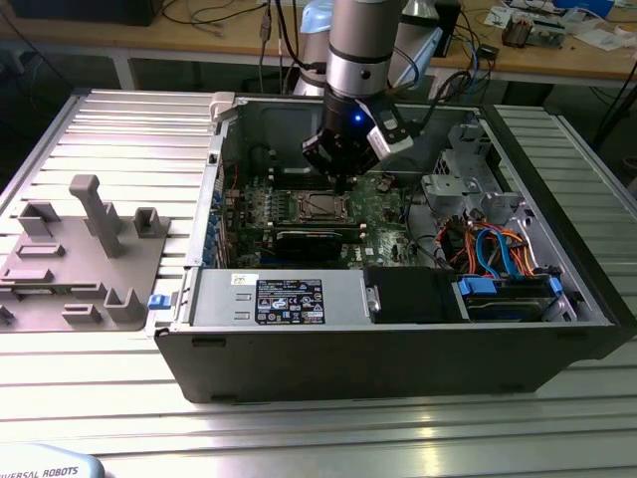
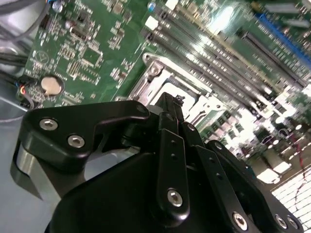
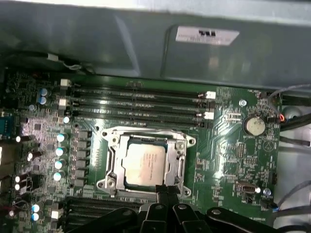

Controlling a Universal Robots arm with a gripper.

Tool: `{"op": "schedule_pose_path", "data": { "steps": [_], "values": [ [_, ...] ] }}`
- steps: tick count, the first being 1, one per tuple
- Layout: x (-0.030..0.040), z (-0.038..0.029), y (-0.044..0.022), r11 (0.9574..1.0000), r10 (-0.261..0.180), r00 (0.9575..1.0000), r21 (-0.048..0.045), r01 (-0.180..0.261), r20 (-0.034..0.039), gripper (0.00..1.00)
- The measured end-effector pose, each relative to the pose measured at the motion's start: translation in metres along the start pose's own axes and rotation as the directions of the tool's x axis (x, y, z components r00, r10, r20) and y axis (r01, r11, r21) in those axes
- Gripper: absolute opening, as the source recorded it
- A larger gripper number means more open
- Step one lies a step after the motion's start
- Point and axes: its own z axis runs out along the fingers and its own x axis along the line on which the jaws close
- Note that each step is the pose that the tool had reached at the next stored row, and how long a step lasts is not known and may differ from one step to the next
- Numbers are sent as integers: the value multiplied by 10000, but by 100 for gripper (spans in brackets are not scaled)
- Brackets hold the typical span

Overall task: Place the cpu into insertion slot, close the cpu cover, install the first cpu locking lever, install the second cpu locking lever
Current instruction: 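Install the second cpu locking lever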

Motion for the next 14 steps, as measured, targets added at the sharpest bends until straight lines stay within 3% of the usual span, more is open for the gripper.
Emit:
{"op": "schedule_pose_path", "data": {
  "steps": [3, 6, 9, 12, 14],
  "values": [
    [7, 4, -76, 9998, 0, 10000, -207, 0, 17, 11],
    [20, 12, -193, 9965, 0, 10000, -832, 6, 68, 11],
    [41, 24, -315, 9913, 3, 9999, -1313, 11, 107, 11],
    [63, 35, -390, 9882, 5, 9999, -1534, 15, 124, 11],
    [88, 44, -441, 9866, 7, 9999, -1629, 15, 132, 11]
  ]
}}
